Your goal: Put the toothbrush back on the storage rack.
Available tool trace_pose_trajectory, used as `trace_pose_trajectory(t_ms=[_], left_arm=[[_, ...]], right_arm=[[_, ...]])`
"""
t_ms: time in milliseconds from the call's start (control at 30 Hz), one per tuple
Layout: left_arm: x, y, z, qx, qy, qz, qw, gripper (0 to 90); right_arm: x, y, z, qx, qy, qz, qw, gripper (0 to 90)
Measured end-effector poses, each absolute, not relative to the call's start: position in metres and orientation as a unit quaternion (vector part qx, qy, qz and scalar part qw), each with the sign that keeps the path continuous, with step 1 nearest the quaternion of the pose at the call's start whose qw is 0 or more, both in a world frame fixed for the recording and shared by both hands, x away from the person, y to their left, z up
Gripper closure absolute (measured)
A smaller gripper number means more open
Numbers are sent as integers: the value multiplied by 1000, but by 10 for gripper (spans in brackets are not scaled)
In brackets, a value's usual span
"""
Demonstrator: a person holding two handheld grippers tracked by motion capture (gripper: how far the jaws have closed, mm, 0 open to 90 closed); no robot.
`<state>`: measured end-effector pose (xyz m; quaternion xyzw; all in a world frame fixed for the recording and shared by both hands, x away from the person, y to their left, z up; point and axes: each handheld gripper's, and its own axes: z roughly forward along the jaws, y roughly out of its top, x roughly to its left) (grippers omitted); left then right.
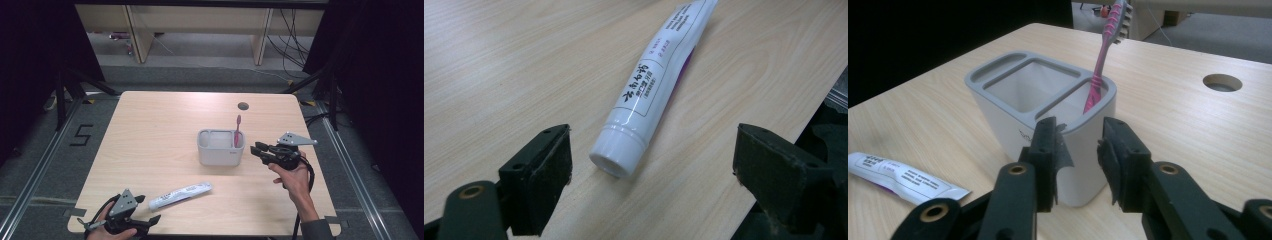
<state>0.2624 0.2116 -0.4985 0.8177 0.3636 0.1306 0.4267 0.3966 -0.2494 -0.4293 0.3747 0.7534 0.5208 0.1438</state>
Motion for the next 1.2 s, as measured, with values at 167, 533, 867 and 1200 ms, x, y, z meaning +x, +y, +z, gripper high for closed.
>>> trace_pose_trajectory(t_ms=[167,533,867,1200], left_arm=[[262,212,-498,819,363,131,425,155],[262,212,-497,819,366,134,422,155],[262,212,-498,816,364,133,429,155],[262,212,-497,817,367,133,423,155]], right_arm=[[392,-252,-431,377,759,509,153,562],[382,-256,-439,394,764,481,172,410],[373,-263,-445,411,762,476,155,326],[361,-263,-455,424,766,465,134,268]])
